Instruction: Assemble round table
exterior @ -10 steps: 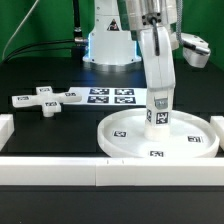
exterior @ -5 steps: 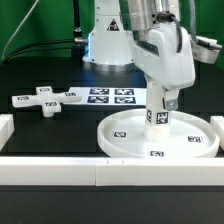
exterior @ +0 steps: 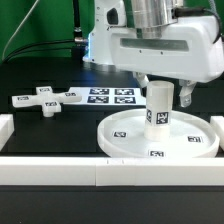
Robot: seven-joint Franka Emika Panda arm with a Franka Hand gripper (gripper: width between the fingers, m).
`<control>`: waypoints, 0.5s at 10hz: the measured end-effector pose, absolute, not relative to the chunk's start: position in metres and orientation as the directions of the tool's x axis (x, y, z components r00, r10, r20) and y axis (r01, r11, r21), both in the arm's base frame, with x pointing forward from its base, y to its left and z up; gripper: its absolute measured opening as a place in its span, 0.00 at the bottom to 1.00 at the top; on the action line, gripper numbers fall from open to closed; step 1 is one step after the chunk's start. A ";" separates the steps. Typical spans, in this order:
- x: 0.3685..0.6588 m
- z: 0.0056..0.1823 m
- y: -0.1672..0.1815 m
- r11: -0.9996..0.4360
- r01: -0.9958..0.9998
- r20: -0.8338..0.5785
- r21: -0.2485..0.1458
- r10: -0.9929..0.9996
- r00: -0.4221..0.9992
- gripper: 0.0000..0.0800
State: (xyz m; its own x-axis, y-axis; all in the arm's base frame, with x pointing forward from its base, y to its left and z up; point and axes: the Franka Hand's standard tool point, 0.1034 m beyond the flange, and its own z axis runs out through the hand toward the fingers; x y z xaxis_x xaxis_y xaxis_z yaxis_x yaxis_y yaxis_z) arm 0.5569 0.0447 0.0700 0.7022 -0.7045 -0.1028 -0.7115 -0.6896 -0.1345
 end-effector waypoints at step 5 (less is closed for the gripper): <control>0.560 0.069 0.042 -0.909 -0.387 -0.045 -0.157 -0.384 0.922 0.81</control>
Offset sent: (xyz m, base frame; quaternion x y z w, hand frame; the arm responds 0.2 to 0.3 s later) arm -0.0004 -0.0007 -0.0020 0.0083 -0.0067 -0.1919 0.9814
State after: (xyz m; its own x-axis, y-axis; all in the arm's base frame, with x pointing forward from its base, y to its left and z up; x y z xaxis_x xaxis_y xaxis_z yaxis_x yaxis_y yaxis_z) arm 0.5598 0.0424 0.0686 0.9221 -0.3843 -0.0452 -0.3865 -0.9089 -0.1566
